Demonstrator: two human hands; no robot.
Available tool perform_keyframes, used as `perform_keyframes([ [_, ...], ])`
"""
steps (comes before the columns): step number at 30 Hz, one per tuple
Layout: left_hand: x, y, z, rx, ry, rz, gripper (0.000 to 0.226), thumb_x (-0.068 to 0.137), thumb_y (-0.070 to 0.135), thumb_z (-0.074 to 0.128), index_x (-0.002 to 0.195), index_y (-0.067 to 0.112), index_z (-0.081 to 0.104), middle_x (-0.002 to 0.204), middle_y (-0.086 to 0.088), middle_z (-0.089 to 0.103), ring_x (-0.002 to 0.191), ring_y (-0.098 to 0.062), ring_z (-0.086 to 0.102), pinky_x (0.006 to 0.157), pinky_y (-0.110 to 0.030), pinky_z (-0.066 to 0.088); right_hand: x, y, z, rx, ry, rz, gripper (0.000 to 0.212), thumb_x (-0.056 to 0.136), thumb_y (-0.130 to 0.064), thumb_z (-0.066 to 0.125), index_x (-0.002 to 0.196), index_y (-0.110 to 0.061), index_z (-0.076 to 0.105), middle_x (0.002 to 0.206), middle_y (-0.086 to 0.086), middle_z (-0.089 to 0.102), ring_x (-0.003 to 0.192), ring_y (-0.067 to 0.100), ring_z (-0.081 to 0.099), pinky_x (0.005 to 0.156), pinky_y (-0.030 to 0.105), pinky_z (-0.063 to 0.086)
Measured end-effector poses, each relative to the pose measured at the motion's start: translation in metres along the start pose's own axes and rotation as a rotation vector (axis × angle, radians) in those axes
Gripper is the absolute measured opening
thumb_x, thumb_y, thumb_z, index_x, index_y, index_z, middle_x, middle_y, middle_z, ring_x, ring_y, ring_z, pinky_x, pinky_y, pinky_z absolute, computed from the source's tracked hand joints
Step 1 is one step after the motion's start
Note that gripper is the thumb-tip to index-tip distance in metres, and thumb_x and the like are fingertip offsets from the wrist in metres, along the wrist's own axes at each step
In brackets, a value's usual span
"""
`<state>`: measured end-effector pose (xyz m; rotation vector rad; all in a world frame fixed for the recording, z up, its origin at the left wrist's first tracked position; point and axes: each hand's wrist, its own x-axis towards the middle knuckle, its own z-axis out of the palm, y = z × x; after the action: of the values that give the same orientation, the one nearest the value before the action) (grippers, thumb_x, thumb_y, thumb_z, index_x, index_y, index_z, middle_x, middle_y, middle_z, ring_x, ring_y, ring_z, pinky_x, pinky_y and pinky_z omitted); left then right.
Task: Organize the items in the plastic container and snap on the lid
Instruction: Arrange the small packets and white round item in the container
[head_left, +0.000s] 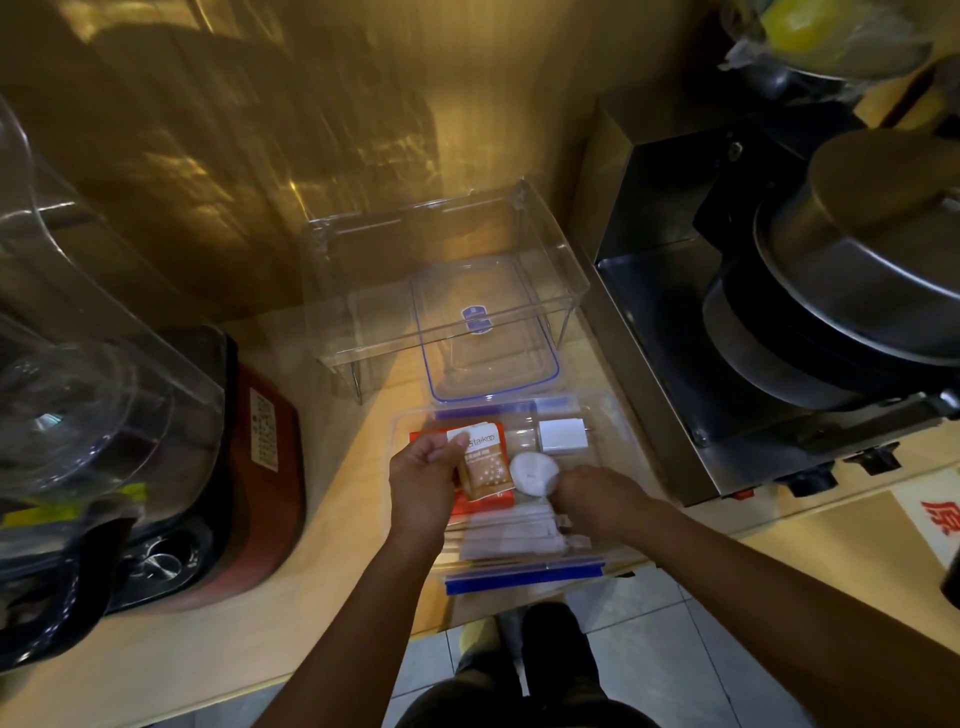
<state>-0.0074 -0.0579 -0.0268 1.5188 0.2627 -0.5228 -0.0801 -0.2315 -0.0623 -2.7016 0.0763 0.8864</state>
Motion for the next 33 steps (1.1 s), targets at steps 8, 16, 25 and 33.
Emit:
perform_keyframes([
  [8, 0.004, 0.000, 0.000, -0.024, -0.025, 0.003, 0.018, 0.087, 0.012, 0.061, 0.068, 0.011, 0.062, 0.063, 0.003, 0.073, 0.056, -0.011, 0.069, 0.046, -0.019, 0.052, 0.000, -0.012, -0.013, 0.803, -0.099, 0.332, 0.025, 0.096, -0.022, 0.050, 0.114, -0.007, 0.059, 0.102, 0.012, 0.066, 0.082, 0.020, 0.062, 0.071, 0.027, 0.052],
  [16, 0.008, -0.001, -0.001, -0.028, -0.043, 0.001, 0.022, 0.087, 0.013, 0.060, 0.066, 0.016, 0.064, 0.067, -0.001, 0.074, 0.061, -0.015, 0.070, 0.050, -0.024, 0.055, -0.005, -0.010, -0.018, 0.818, -0.159, 0.441, 0.022, 0.095, -0.024, 0.050, 0.075, -0.018, 0.057, 0.069, 0.001, 0.059, 0.053, 0.011, 0.053, 0.035, 0.014, 0.039],
  [25, 0.009, 0.001, 0.005, 0.007, -0.051, 0.015, 0.022, 0.088, 0.011, 0.058, 0.067, 0.008, 0.059, 0.089, -0.019, 0.066, 0.075, -0.026, 0.068, 0.056, -0.029, 0.057, 0.002, -0.026, -0.019, 0.786, -0.266, 0.523, 0.036, 0.095, -0.021, 0.045, 0.119, 0.004, 0.056, 0.113, 0.025, 0.065, 0.078, 0.030, 0.065, 0.053, 0.027, 0.048],
  [33, 0.009, -0.002, 0.001, -0.029, -0.074, -0.015, 0.024, 0.088, 0.009, 0.058, 0.064, 0.015, 0.062, 0.064, 0.004, 0.073, 0.059, -0.011, 0.070, 0.047, -0.021, 0.053, -0.009, -0.034, -0.028, 1.179, -0.222, 0.552, 0.053, 0.096, -0.039, 0.046, 0.127, 0.003, 0.048, 0.103, 0.021, 0.060, 0.074, 0.026, 0.060, 0.066, 0.033, 0.051],
])
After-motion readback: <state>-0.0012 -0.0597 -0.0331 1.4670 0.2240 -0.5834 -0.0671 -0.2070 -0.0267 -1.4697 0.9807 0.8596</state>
